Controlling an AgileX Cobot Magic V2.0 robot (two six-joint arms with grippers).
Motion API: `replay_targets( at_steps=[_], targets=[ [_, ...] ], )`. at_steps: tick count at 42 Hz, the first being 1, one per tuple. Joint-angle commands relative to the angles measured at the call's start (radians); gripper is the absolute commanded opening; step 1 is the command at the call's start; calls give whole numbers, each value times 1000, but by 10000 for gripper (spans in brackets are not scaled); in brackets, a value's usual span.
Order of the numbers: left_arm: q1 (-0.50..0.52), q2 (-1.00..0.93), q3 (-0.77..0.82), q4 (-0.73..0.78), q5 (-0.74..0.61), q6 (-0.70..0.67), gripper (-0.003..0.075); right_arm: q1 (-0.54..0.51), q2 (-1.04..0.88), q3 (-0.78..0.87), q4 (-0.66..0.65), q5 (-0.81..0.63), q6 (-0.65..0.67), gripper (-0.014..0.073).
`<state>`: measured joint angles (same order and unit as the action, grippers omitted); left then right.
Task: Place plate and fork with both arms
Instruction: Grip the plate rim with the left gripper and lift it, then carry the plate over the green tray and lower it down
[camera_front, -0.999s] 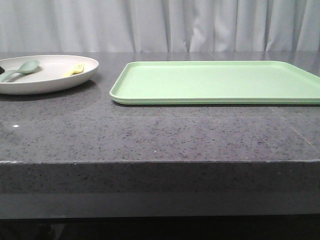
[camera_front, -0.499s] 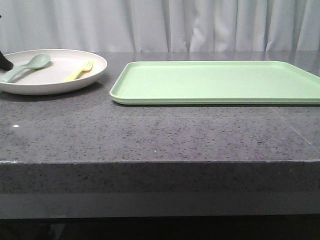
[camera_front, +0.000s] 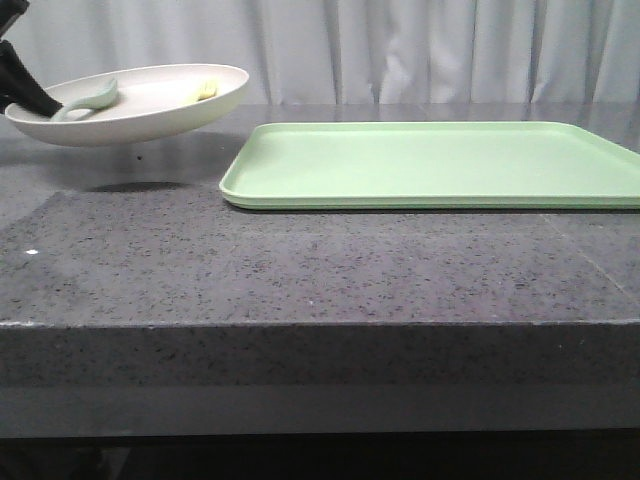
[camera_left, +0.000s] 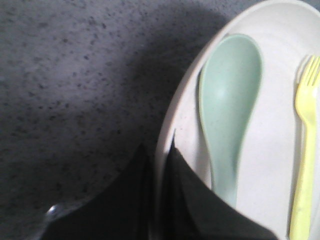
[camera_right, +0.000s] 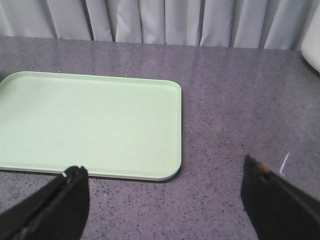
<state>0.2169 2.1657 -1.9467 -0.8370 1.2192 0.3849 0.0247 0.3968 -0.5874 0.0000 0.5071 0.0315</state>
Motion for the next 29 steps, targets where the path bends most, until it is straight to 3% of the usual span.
replay_targets(
  at_steps=[1, 10, 15, 29],
  targets=[
    [-49, -83, -28, -99, 52, -44, -18, -4, 18, -33, -13, -75, -3, 636],
    [-170, -83, -87, -82, 36, -150, -18, -4, 18, -33, -13, -75, -3, 636],
    [-265, -83, -153, 2, 0, -248, -18, -4, 18, -33, -13, -75, -3, 636],
    [-513, -76, -221, 114, -207, -487, -18, -4, 18, -33, -13, -75, -3, 636]
  ],
)
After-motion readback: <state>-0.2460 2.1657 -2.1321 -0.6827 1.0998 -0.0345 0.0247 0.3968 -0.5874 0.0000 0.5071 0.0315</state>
